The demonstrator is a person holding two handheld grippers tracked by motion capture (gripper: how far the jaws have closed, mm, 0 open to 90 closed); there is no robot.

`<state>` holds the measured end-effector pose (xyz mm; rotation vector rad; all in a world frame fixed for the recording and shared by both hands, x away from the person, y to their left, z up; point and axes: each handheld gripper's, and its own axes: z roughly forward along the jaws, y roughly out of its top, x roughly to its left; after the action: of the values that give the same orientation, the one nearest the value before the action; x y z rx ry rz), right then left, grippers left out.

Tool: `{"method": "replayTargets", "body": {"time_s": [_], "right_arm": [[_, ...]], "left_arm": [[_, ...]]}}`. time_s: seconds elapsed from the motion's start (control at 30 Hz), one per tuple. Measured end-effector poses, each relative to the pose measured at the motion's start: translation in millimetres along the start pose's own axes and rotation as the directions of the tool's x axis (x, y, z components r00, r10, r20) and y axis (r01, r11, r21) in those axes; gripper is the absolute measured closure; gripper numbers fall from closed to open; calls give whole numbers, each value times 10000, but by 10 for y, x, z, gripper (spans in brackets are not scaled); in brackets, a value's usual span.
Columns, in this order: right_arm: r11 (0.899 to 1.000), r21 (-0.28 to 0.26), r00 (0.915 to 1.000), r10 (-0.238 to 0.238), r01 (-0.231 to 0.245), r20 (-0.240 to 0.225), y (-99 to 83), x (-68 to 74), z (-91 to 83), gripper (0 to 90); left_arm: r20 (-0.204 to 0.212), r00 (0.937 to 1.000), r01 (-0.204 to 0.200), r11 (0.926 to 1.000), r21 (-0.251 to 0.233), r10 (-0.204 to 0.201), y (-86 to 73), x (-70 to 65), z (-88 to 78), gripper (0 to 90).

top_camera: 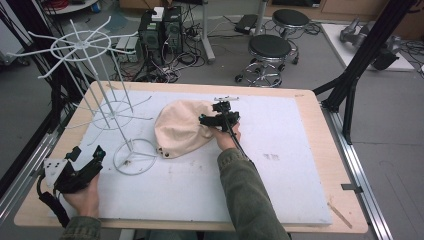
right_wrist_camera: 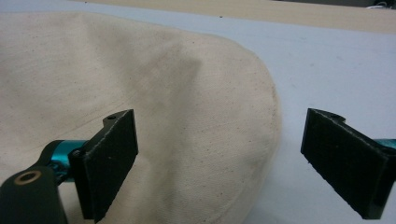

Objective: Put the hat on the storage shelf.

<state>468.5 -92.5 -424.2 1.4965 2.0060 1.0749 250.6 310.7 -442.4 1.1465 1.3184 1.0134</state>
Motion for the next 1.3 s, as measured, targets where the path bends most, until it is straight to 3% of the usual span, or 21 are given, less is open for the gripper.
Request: {"method": "replayTargets", "body": {"time_s": [0.23,0.43,0.57,0.63,1.0,1.17,1.3], "right_arm": [[9984,555,9999,-80,72,145,-33,50,61,100],[9960,894,9978,-119,60,653,-53,98,100,100],[9899,1415,9968,-129,16,791,-93,100,152,100],[9850,1713,9970,96,-227,768,-115,88,184,100],[9872,1591,9946,-63,-103,1033,-120,116,208,101],[9885,1511,9936,-137,-34,1119,-110,156,204,207],[9865,1576,9880,197,-441,1530,-98,209,187,301]], "left_arm": [[-22,10000,-4,10000,-26,4,4,2,-5,246],[-21,10000,-86,10000,-25,86,5,-3,-3,246],[-49,9999,-90,10000,-1,90,3,-2,-1,246],[-41,10000,-89,10000,5,89,3,-2,-1,246],[-46,10000,-86,10000,14,86,2,-7,2,246],[-43,9999,-96,9999,28,96,1,-7,2,246],[-30,10000,-75,10000,28,75,1,-8,1,246]]}}
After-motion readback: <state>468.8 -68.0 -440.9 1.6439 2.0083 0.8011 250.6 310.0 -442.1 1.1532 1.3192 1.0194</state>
